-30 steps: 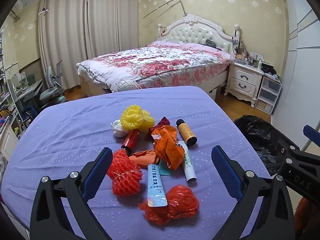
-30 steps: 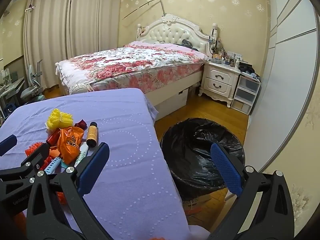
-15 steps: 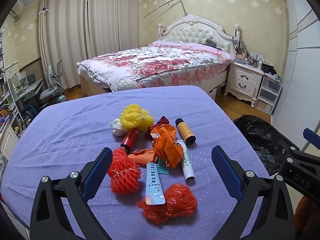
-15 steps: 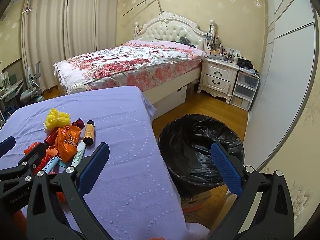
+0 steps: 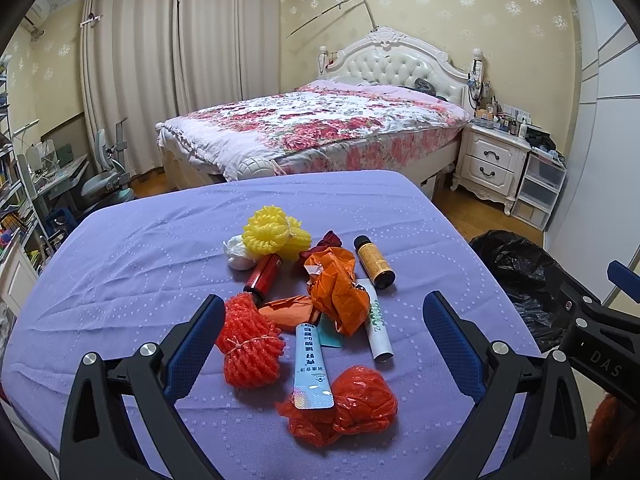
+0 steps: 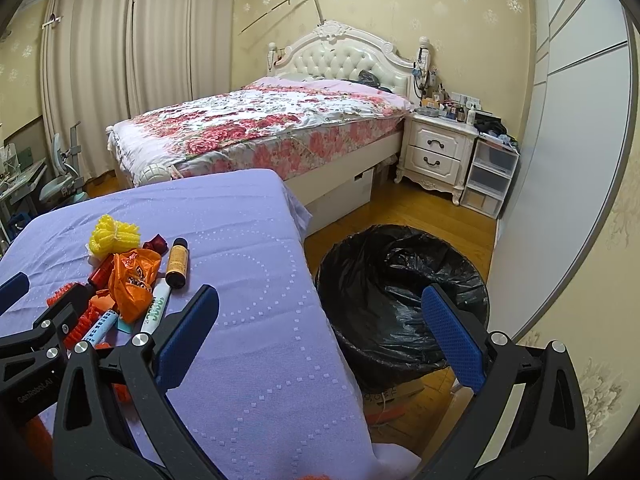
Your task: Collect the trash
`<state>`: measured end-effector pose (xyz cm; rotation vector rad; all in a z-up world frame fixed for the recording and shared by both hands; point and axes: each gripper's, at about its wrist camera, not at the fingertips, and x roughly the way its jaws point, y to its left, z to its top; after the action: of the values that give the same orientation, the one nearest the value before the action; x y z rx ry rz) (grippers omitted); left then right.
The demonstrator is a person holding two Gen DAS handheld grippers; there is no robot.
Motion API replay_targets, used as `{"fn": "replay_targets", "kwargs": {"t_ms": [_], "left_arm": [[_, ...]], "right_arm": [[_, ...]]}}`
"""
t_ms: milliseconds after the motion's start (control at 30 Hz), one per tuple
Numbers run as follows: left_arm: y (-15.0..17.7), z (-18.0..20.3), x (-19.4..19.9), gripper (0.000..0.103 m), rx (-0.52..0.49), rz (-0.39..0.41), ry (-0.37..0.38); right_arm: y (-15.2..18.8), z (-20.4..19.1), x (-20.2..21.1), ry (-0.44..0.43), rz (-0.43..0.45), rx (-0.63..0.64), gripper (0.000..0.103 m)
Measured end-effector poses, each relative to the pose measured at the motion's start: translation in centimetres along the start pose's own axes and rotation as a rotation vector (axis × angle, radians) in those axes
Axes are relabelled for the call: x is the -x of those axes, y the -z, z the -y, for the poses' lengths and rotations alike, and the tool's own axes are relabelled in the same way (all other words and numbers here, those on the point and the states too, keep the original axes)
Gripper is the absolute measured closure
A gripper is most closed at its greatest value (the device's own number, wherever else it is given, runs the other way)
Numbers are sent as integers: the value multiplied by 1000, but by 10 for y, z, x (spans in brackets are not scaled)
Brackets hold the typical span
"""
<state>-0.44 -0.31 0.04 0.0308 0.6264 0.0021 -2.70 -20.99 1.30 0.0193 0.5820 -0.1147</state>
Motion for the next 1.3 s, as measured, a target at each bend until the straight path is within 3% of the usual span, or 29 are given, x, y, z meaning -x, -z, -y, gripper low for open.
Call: {"fn": "replay_targets", "kwargs": {"t_ms": [1300], "left_arm": [[3,-3,-3,7,7,-4,0]], "right_arm": [[12,-4,-5,-3,-19,-3,4]]}}
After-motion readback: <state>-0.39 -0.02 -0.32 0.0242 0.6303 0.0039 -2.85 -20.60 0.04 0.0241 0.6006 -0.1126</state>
